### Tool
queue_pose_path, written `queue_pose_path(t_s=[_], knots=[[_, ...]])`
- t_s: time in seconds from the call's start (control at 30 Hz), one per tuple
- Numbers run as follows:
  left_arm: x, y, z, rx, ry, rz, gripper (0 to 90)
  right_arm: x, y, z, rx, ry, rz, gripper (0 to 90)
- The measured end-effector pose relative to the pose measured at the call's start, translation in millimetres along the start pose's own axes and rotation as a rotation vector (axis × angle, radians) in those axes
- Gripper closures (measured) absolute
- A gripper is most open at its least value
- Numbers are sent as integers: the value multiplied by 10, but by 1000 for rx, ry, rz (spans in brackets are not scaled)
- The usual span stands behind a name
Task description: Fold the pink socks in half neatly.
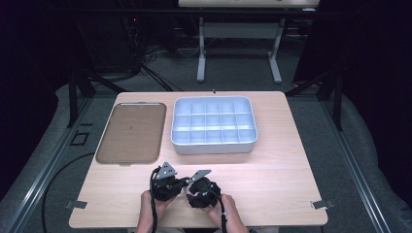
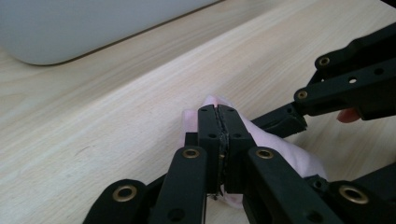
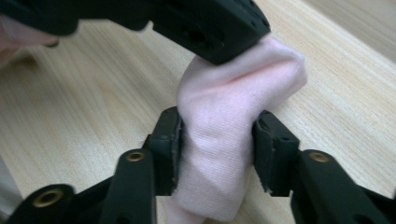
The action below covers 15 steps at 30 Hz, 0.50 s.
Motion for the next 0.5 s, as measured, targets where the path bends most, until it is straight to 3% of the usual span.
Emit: queue_pose_path(t_s=[0.03,0.07,0.23,0.4,0.5], knots=[[13,-14,-10,-11,-7,-8,854,30,0,-9,-18,3,-45,592],[33,-39,-20,-15,-8,-13,838,1,-2,1,-4,-2,-5,600],[188,-122,-45,-30,-44,-67,641,-4,-2,-2,-3,-9,-16,627],[424,-208,-22,-47,-88,-167,473,-1,-1,-6,-12,-7,-36,640],[517,-217,43,-26,-86,-211,391,-11,1,-2,-27,-5,-35,644]])
Point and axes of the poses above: each handheld gripper's, and its own axes: y roughly forward along the jaws, z roughly out of its underside, x roughly to its left, the point moved 10 cm from there along y, roughly forward along the jaws, and after that the axes turned 13 degrees about -y, right-handed, at the moved point
